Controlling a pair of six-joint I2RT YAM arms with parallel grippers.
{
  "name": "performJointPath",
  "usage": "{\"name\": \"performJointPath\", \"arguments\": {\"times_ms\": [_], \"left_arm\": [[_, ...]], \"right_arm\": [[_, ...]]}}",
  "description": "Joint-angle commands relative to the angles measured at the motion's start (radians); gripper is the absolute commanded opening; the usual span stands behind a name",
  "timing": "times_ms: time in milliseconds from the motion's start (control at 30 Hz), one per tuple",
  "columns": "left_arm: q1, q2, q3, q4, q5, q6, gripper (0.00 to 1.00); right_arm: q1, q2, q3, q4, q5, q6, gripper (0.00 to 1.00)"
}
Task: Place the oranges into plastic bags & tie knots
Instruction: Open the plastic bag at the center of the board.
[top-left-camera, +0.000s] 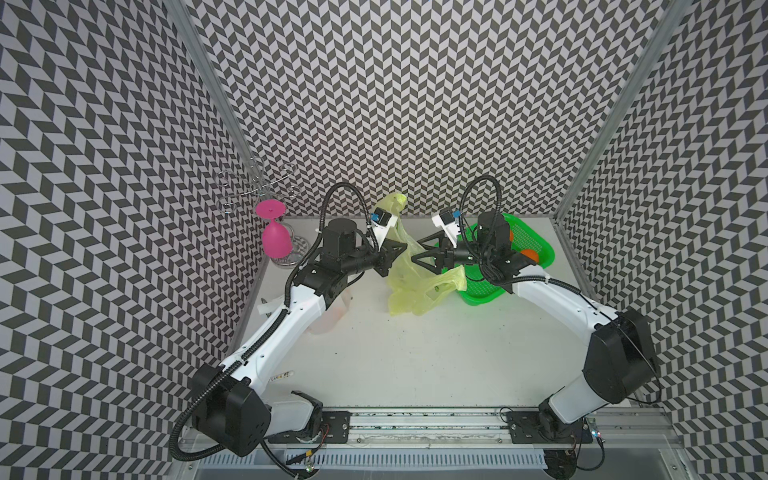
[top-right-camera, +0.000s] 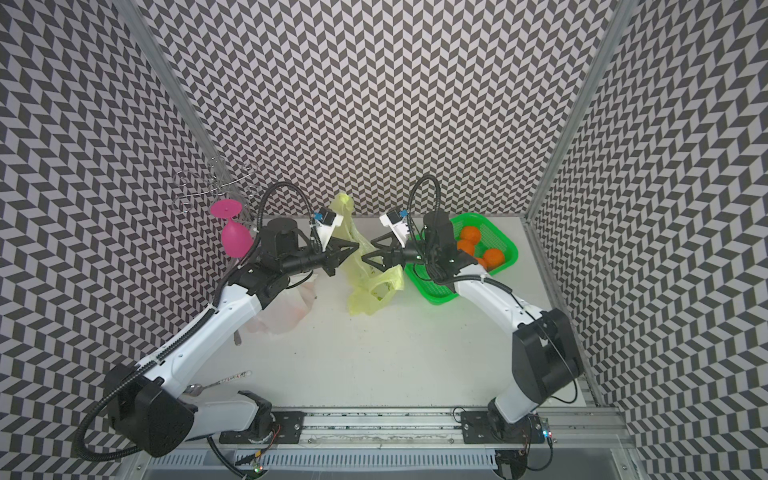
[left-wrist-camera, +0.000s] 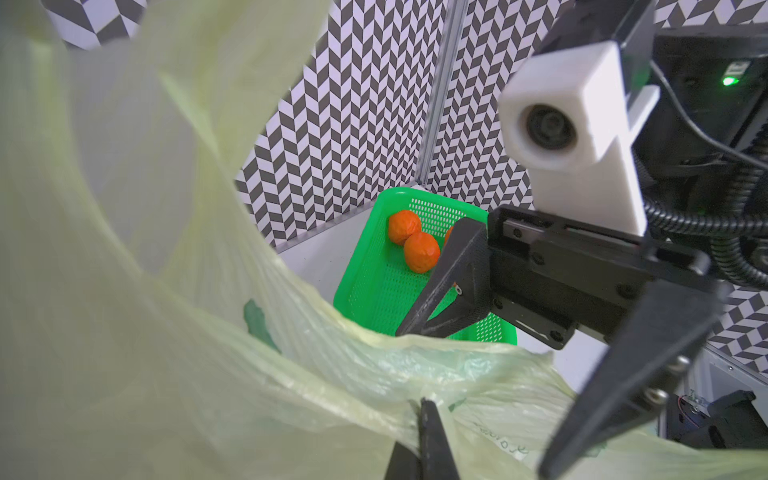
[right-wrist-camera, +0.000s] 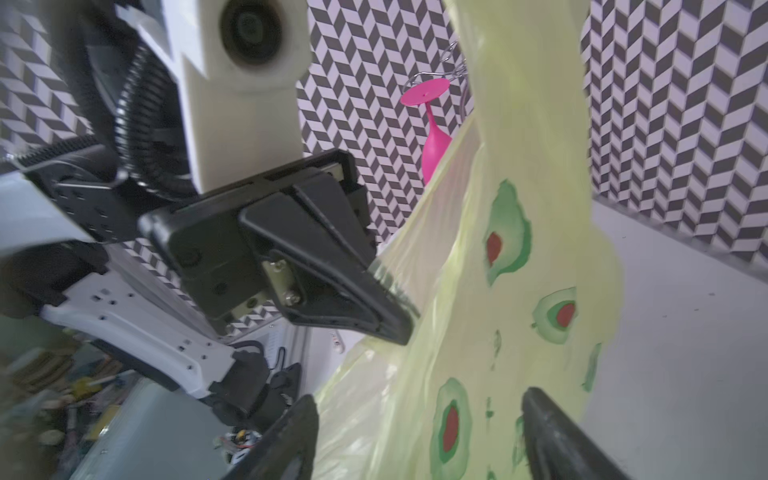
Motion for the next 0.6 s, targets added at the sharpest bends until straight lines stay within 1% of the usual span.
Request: {"name": "performJointPath", "arguments": {"times_ms": [0, 133, 233, 267, 300, 400, 467, 567], "left_arm": [[-0.003, -0.005, -0.014, 0.035, 0.031, 0.015, 0.0], [-0.003, -0.013, -0.013, 0.024, 0.05, 0.034, 0.0], [0.007, -0.02, 0.002, -0.01, 0.04, 0.066, 0.0], [0.015, -0.023, 0.01, -0.024, 0.031, 0.075, 0.0], [0.025, -0.025, 0.02, -0.039, 0.023, 0.085, 0.0], [0.056, -0.025, 0.056, -0.093, -0.005, 0.143, 0.0], [0.084, -0.024, 0.073, -0.123, -0.021, 0.17, 0.0], [0.111, -0.009, 0.101, -0.172, -0.021, 0.203, 0.0]], "right_arm": [[0.0, 0.03, 0.055, -0.005, 0.11, 0.005, 0.6], [-0.002, 0.047, 0.084, -0.105, 0.244, -0.027, 0.38], [-0.01, 0.045, 0.092, -0.178, 0.406, -0.059, 0.13], [-0.018, 0.044, 0.09, -0.196, 0.461, -0.058, 0.08], [-0.027, 0.041, 0.083, -0.209, 0.516, -0.046, 0.06], [-0.068, 0.031, 0.045, -0.206, 0.595, -0.02, 0.07], [-0.098, 0.033, 0.025, -0.196, 0.593, -0.002, 0.09], [-0.124, 0.041, 0.033, -0.213, 0.546, -0.015, 0.14]]}}
